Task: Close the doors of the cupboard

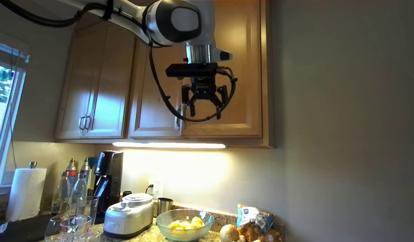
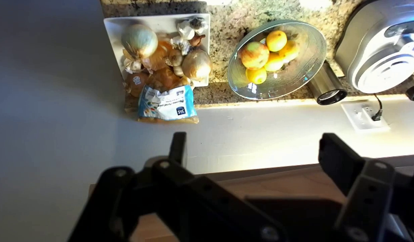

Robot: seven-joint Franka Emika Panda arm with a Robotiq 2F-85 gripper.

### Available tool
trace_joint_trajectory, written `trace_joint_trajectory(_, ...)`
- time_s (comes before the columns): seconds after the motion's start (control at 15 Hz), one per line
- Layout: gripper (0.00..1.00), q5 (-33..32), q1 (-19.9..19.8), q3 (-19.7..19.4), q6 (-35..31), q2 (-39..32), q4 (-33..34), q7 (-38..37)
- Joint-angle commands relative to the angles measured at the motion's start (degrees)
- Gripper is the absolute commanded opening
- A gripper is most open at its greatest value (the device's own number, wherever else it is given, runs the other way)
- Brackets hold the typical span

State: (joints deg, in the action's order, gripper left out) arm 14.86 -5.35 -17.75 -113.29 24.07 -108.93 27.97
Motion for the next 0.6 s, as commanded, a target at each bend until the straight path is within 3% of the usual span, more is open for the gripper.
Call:
trace_joint_trajectory(0.0,1.00,-0.40,1.31,1.16,0.97,0.49,-1.47,0.43)
trace_joint_trajectory(0.53,1.00,-2.15,2.60,6.38,2.24,-1.84,-8.60,-0.39)
